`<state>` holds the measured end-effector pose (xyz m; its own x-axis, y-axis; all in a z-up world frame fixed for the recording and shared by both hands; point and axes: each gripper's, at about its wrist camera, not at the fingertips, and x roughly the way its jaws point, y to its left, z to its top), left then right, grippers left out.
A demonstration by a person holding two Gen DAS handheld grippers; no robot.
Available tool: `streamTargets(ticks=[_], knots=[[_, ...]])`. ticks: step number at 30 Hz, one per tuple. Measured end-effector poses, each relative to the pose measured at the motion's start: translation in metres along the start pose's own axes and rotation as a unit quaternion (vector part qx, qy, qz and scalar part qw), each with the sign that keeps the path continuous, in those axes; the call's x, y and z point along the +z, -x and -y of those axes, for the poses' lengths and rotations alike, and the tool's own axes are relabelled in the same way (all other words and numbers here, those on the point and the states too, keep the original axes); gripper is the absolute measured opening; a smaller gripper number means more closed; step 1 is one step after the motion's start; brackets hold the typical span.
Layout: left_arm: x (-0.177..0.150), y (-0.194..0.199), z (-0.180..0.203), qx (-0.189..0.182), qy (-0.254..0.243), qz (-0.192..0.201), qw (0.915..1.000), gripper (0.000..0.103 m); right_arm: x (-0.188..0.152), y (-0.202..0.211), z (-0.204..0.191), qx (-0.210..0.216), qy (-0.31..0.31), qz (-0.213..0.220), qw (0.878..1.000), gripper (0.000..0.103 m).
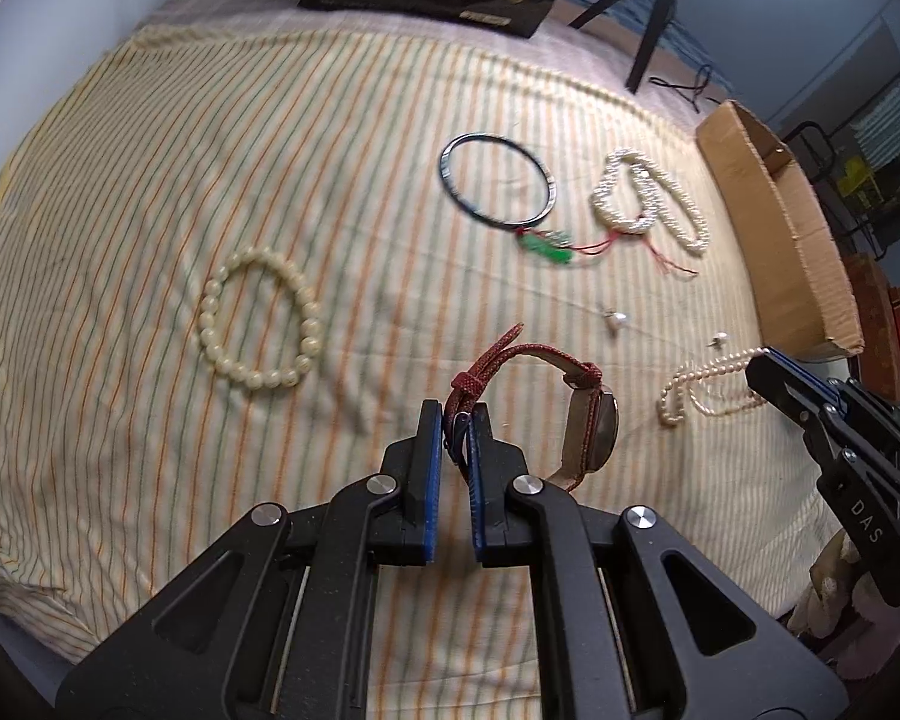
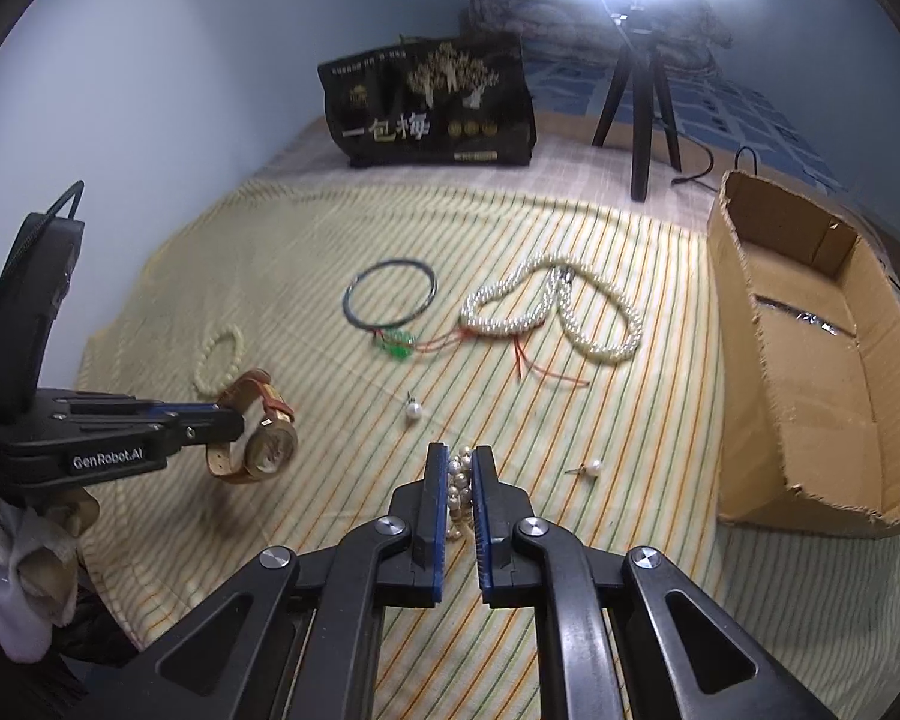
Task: Organize jewelry
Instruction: 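Grasp the brown leather watch with left tool while right tool grasps pearl necklace, then carry watch and pearl necklace into the cardboard box and open both tools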
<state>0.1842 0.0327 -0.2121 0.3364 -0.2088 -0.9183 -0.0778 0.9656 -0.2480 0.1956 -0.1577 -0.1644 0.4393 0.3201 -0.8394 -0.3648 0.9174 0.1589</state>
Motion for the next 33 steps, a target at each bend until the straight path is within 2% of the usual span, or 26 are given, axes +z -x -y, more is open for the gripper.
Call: streamTargets(ticks=[5,16,25,33], knots=[[0.001,0.004,0.008,-0.002,-0.009,0.009,0.9999,0.006,0.004,0.014,0.005,0.007,-0.009,0.017,1.0,0.005],[0.009,0.025,0.042,-0.016,-0.036,0.046,0.9982,0.006,0.027,0.063,0.02,0.006,-0.027,0.085,0.996,0.005],[0.026,0.039,0.089,-0.042,-0.059,0.074,0.9946,0.006,0.043,0.097,0.055,-0.023,-0.058,0.137,0.989,0.005],[0.044,0.037,0.137,-0.079,-0.074,0.08,0.991,0.006,0.046,0.114,0.103,-0.06,-0.1,0.158,0.981,0.005]])
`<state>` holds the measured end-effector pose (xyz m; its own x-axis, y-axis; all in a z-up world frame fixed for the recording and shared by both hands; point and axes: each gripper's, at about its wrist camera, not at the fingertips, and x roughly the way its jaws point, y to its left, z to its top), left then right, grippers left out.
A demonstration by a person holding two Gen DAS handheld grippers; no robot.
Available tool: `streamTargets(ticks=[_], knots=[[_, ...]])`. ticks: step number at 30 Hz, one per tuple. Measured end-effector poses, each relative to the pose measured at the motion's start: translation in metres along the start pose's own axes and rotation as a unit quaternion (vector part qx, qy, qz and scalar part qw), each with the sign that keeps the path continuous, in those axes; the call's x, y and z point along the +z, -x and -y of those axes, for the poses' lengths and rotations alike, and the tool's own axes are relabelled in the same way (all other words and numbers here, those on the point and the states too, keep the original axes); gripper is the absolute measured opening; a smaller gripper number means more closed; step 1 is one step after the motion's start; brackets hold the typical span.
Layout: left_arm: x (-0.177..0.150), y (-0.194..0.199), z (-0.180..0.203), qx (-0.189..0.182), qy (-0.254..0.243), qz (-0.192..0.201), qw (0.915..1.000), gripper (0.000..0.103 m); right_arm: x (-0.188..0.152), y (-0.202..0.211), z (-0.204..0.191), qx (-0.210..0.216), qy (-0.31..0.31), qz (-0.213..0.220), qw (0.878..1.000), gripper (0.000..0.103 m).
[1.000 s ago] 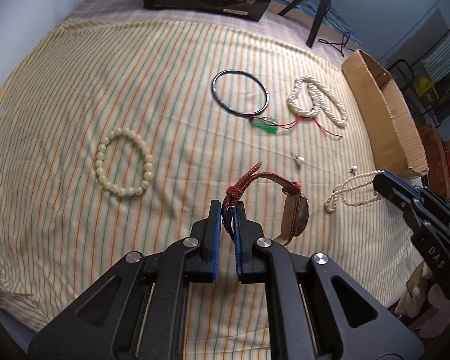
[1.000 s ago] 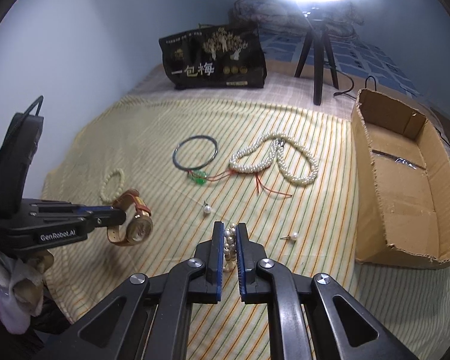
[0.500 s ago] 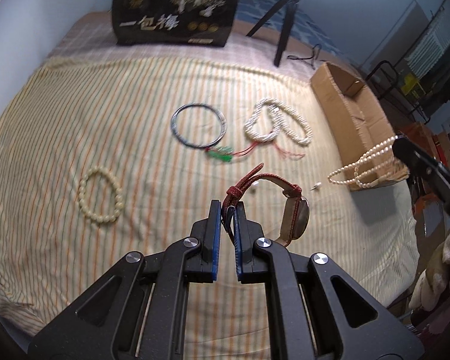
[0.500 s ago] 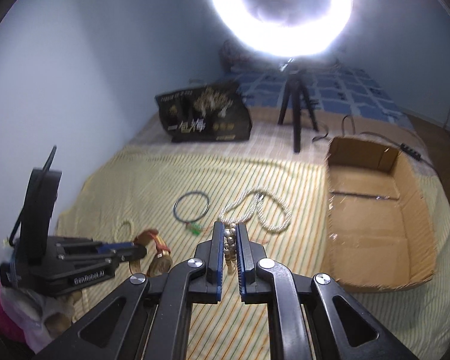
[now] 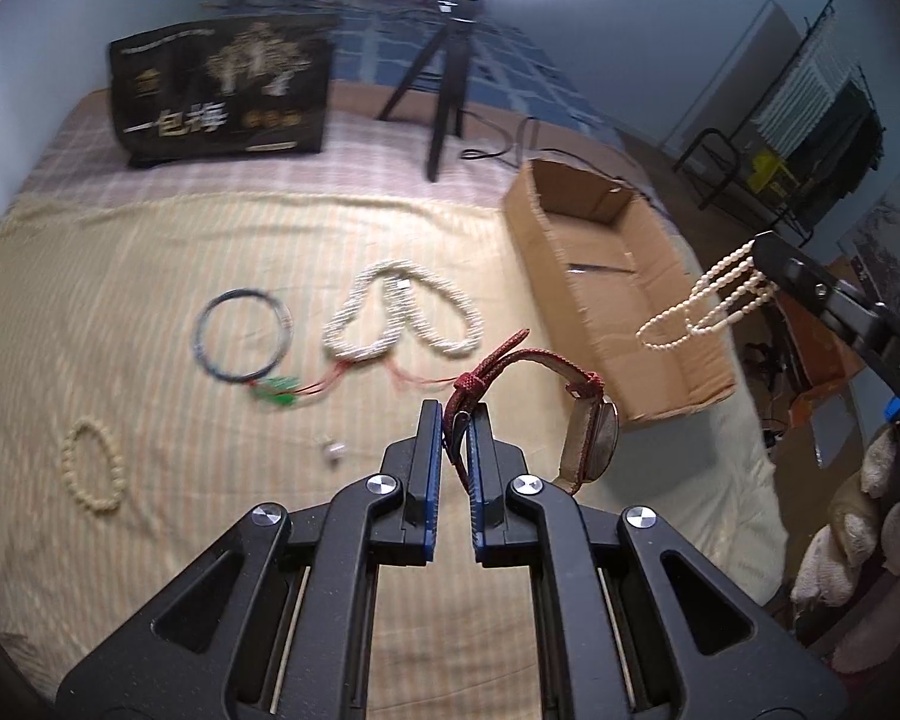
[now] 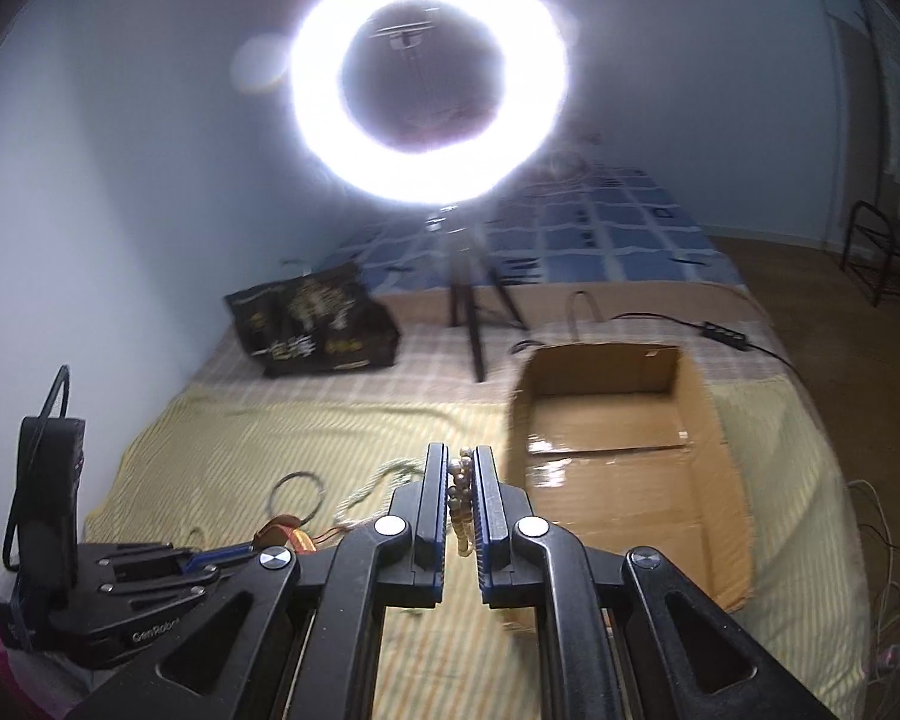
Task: Organize jewelry
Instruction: 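Carry watch and pearl necklace into the cardboard box and open both tools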
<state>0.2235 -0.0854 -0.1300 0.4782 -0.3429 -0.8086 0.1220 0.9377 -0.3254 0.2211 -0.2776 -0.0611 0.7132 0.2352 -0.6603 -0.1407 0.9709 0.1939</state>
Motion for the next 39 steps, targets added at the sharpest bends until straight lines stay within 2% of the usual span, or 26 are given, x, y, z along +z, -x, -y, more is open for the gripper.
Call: streamTargets(ticks=[8,14,29,30,31,33,35,37,39], knots=[[0.015,-0.026,0.05,-0.039,-0.01,0.0,0.9992,0.006,0.0,-0.003,0.042,-0.037,-0.03,-0.005,0.999,0.005],[0.024,-0.052,0.08,-0.049,-0.023,-0.005,0.9985,0.006,-0.003,-0.008,0.071,-0.057,-0.051,-0.018,0.997,0.005],[0.03,-0.097,0.1,-0.056,-0.032,-0.036,0.9973,0.006,-0.012,-0.021,0.112,-0.066,-0.095,-0.046,0.992,0.007],[0.03,-0.097,0.101,-0.058,-0.034,-0.035,0.9971,0.008,-0.012,-0.021,0.113,-0.068,-0.096,-0.046,0.992,0.011],[0.029,-0.098,0.101,-0.058,-0.036,-0.035,0.997,0.012,-0.012,-0.021,0.113,-0.069,-0.096,-0.046,0.992,0.023],[0.028,-0.099,0.104,-0.056,-0.042,-0.037,0.9968,0.016,-0.013,-0.02,0.113,-0.073,-0.096,-0.045,0.992,0.032],[0.027,-0.098,0.103,-0.053,-0.043,-0.036,0.997,0.016,-0.012,-0.019,0.114,-0.076,-0.099,-0.046,0.991,0.035],[0.028,-0.096,0.103,-0.05,-0.044,-0.034,0.9972,0.016,-0.012,-0.017,0.116,-0.081,-0.102,-0.044,0.991,0.047],[0.028,-0.094,0.101,-0.049,-0.044,-0.032,0.9974,0.016,-0.012,-0.014,0.118,-0.086,-0.106,-0.039,0.99,0.05]])
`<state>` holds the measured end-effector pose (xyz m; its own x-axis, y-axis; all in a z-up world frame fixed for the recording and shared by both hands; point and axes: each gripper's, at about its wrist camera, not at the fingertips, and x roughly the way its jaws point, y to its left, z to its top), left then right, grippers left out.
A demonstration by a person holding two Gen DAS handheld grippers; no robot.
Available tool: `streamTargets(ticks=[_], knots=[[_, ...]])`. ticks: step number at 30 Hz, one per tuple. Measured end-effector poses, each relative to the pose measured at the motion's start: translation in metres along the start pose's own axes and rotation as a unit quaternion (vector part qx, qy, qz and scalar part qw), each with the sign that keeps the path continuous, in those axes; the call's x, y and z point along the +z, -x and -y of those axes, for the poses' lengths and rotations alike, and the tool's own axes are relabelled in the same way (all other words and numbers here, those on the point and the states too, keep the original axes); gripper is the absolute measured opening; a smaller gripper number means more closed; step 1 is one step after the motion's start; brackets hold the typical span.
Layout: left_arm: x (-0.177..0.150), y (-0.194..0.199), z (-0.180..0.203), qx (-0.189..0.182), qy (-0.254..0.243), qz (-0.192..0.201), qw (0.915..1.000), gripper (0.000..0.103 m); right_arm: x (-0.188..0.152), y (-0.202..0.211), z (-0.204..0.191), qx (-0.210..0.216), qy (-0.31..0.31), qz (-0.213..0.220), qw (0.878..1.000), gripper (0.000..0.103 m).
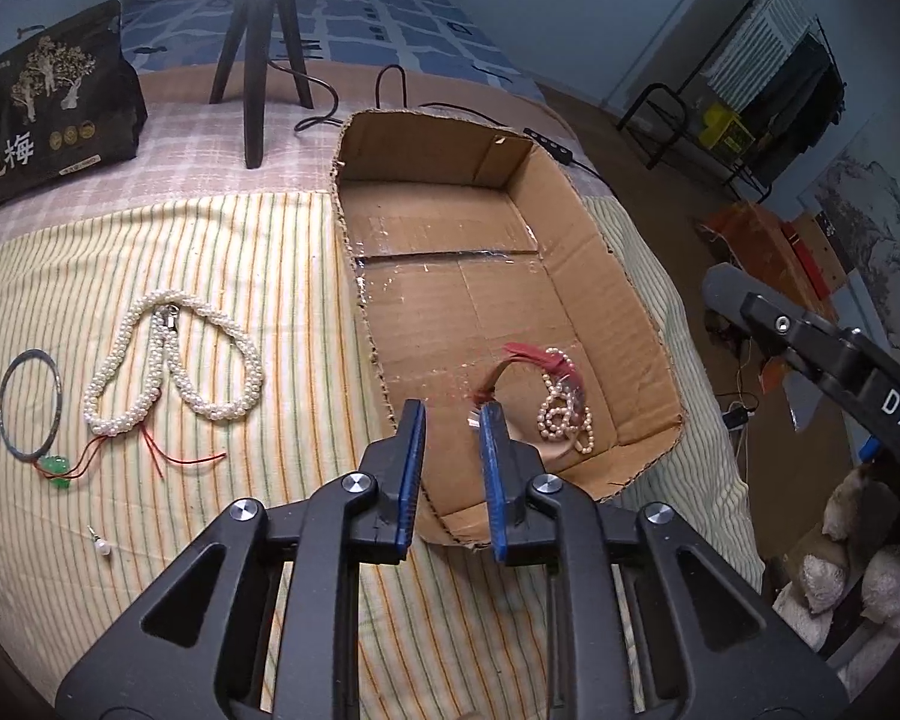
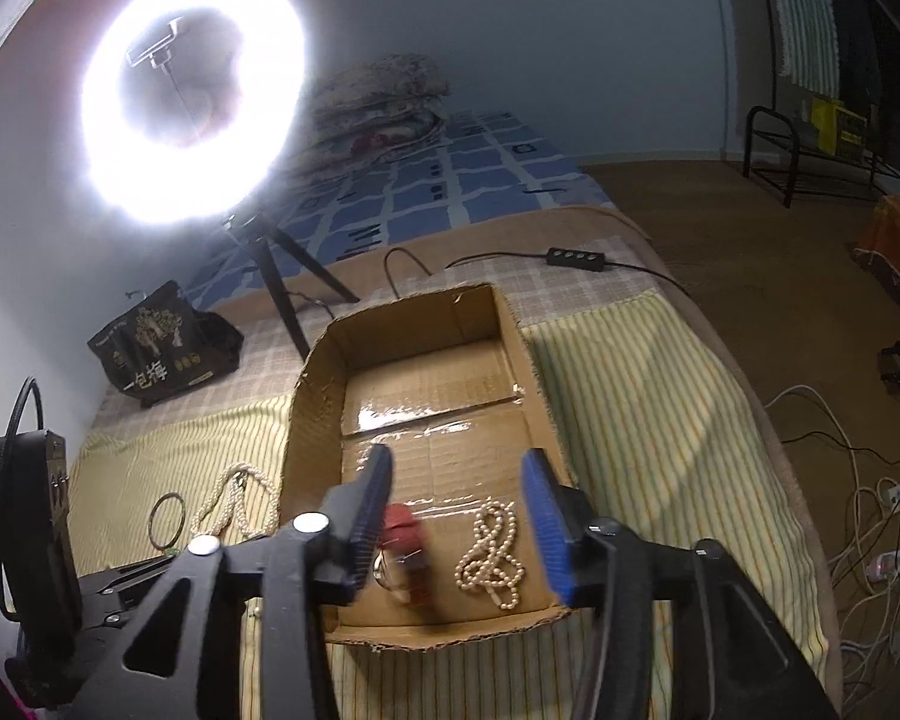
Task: Organize jewelry
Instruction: 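Carry watch and pearl necklace into the cardboard box and open both tools, then move left tool to cream bead bracelet while right tool approaches white bead necklace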
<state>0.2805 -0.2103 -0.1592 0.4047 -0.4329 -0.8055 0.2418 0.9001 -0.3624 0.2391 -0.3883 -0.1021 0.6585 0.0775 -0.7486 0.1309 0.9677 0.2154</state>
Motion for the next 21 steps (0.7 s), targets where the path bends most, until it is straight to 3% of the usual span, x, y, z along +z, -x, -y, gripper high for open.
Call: streamTargets(ticks=[8,17,21], knots=[[-0.005,0.019,-0.007,0.017,-0.011,0.011,0.9997,0.016,-0.001,0.009,-0.003,-0.004,0.002,0.006,1.0,0.059],[-0.012,0.056,-0.034,0.051,-0.012,0.035,0.998,0.017,-0.002,0.023,-0.025,-0.016,0.028,0.017,0.999,0.081],[-0.017,0.078,-0.052,0.071,-0.011,0.051,0.9961,0.031,-0.004,0.029,-0.04,-0.027,0.05,0.022,0.998,0.093]])
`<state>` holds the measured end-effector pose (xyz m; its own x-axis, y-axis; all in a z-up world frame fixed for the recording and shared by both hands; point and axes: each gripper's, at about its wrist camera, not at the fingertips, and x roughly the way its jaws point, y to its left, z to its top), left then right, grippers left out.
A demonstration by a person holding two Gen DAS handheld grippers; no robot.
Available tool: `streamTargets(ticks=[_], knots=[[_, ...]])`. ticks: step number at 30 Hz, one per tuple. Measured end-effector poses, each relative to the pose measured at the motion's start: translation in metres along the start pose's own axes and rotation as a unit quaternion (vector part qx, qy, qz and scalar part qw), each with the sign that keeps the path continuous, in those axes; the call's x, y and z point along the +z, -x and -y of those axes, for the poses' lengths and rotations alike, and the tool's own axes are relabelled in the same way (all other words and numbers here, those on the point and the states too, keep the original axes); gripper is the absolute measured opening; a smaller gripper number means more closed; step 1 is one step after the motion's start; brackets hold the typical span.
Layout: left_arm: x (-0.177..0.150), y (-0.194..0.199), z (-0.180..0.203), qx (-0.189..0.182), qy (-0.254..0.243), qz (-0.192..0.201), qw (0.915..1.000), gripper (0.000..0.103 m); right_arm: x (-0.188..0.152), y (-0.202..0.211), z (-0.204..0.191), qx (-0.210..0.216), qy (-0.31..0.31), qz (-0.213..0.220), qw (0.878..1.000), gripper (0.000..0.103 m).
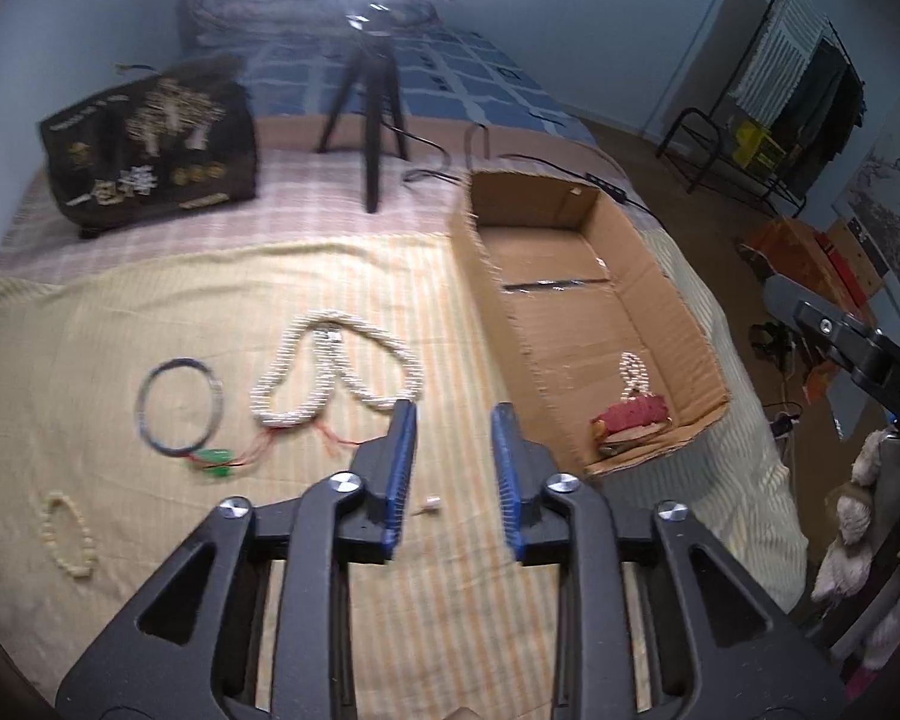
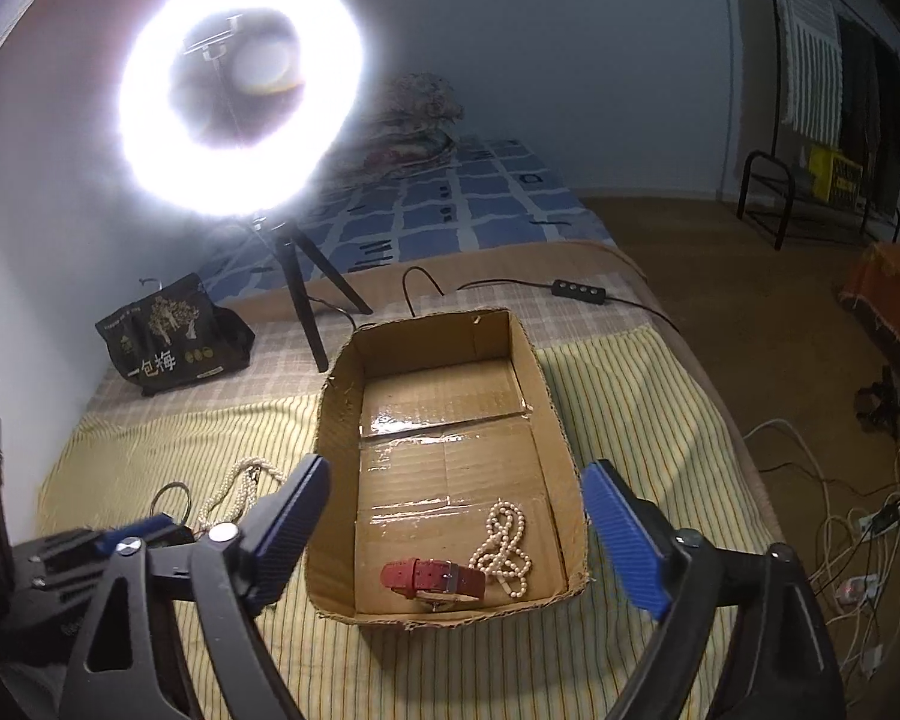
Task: Organize jewelry
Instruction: 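Move left tool to cream bead bracelet while right tool approaches white bead necklace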
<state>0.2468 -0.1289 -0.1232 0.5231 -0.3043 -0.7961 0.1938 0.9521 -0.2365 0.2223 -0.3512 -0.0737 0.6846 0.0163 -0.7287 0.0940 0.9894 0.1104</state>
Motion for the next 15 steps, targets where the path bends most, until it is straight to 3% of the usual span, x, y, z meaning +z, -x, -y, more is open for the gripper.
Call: streamTargets(ticks=[3,9,11,15], knots=[[-0.002,0.016,-0.018,0.013,0.003,0.007,0.9999,0.039,-0.001,0.007,-0.014,-0.006,0.019,0.007,1.0,0.102],[-0.007,0.049,-0.058,0.044,0.014,0.016,0.9988,0.04,-0.005,0.016,-0.053,0.02,0.059,0.013,0.998,0.103],[-0.01,0.058,-0.07,0.052,0.024,0.017,0.9982,0.05,-0.008,0.017,-0.065,0.031,0.069,0.012,0.997,0.103],[-0.013,0.076,-0.099,0.068,0.05,0.021,0.9962,0.053,-0.019,0.013,-0.087,0.055,0.084,-0.002,0.995,0.103]])
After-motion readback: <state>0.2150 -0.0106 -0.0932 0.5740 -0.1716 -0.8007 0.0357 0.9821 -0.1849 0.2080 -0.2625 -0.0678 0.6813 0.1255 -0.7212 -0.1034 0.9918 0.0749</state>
